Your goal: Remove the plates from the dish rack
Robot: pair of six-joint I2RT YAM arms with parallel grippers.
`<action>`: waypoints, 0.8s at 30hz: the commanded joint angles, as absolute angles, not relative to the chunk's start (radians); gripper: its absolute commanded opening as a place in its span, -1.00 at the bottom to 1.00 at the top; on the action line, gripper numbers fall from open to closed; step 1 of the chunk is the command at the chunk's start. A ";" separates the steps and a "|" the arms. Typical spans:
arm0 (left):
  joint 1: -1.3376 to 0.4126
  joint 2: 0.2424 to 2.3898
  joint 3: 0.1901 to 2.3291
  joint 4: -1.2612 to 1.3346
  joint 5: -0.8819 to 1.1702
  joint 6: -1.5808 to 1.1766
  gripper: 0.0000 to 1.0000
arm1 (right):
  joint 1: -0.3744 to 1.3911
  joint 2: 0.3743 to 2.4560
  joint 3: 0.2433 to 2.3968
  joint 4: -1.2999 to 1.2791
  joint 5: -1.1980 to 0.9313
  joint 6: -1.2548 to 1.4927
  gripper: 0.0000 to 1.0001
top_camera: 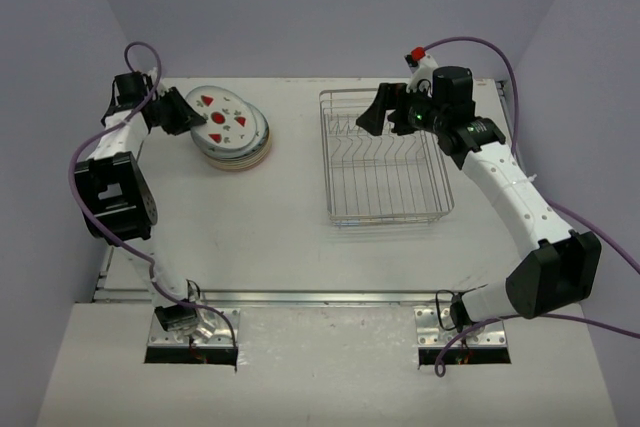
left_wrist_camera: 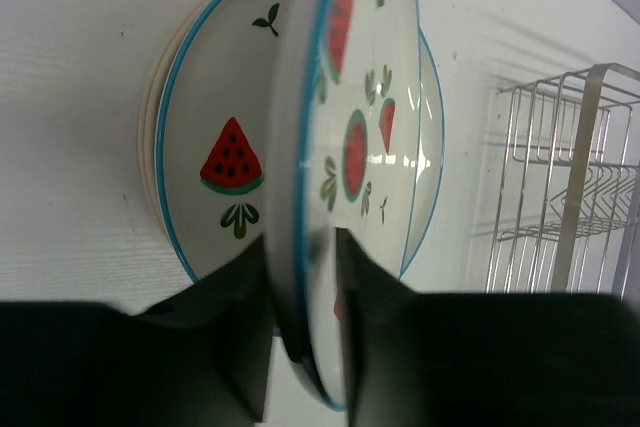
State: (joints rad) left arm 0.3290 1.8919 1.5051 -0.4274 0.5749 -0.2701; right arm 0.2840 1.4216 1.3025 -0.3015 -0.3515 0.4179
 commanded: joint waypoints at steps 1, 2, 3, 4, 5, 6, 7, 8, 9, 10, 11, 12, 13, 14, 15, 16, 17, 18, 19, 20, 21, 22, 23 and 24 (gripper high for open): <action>0.328 1.857 1.500 -0.405 0.536 -0.228 -0.29 | 0.285 1.397 1.307 -0.291 -0.357 0.403 0.98; 0.328 1.849 1.490 -0.405 0.524 -0.222 -0.18 | 0.285 1.397 1.307 -0.292 -0.357 0.403 0.98; 0.330 1.842 1.481 -0.402 0.500 -0.212 -0.09 | 0.287 1.396 1.307 -0.293 -0.357 0.402 0.98; 0.328 1.832 1.474 -0.401 0.499 -0.211 -0.02 | 0.287 1.394 1.307 -0.293 -0.357 0.403 0.98; 0.328 1.821 1.466 -0.402 0.477 -0.199 0.06 | 0.286 1.392 1.307 -0.295 -0.358 0.402 0.98; 0.329 1.812 1.460 -0.405 0.457 -0.186 0.13 | 0.285 1.391 1.307 -0.296 -0.359 0.402 0.97; 0.330 1.806 1.457 -0.407 0.438 -0.171 0.19 | 0.285 1.389 1.307 -0.296 -0.360 0.402 0.98; 0.330 1.797 1.452 -0.410 0.425 -0.164 0.23 | 0.285 1.386 1.307 -0.295 -0.360 0.402 0.98; 0.329 1.792 1.450 -0.411 0.412 -0.157 0.25 | 0.285 1.385 1.308 -0.296 -0.359 0.402 0.97; 0.327 1.784 1.447 -0.413 0.388 -0.145 0.26 | 0.285 1.384 1.308 -0.298 -0.359 0.402 0.97; 0.326 1.770 1.442 -0.417 0.355 -0.128 0.28 | 0.285 1.380 1.308 -0.300 -0.359 0.402 0.98; 0.325 1.761 1.439 -0.419 0.317 -0.113 0.29 | 0.285 1.377 1.308 -0.302 -0.358 0.401 0.98; 0.324 1.753 1.435 -0.419 0.280 -0.099 0.30 | 0.285 1.374 1.308 -0.303 -0.357 0.400 0.98; 0.324 1.738 1.425 -0.414 0.255 -0.088 0.32 | 0.285 1.371 1.306 -0.303 -0.355 0.397 0.98; 0.324 1.727 1.416 -0.407 0.239 -0.078 0.34 | 0.285 1.368 1.304 -0.303 -0.354 0.395 0.98; 0.324 1.720 1.407 -0.399 0.232 -0.068 0.35 | 0.285 1.365 1.301 -0.304 -0.353 0.393 0.97; 0.324 1.717 1.402 -0.396 0.240 -0.059 0.36 | 0.285 1.364 1.299 -0.305 -0.351 0.393 0.98; 0.323 1.718 1.400 -0.395 0.246 -0.056 0.37 | 0.285 1.364 1.299 -0.304 -0.350 0.393 0.98; 0.322 1.719 1.398 -0.392 0.253 -0.055 0.38 | 0.285 1.364 1.299 -0.304 -0.350 0.392 0.98; 0.322 1.720 1.395 -0.389 0.265 -0.055 0.38 | 0.285 1.363 1.298 -0.305 -0.349 0.391 0.98; 0.322 1.720 1.391 -0.384 0.279 -0.054 0.39 | 0.285 1.362 1.297 -0.305 -0.348 0.391 0.97; 0.321 1.724 1.387 -0.375 0.279 -0.058 0.40 | 0.285 1.361 1.295 -0.305 -0.348 0.390 0.98; 0.318 1.728 1.387 -0.373 0.289 -0.063 0.41 | 0.287 1.361 1.295 -0.308 -0.348 0.388 0.97; 0.318 1.734 1.388 -0.373 0.290 -0.066 0.41 | 0.285 1.359 1.293 -0.308 -0.347 0.385 0.98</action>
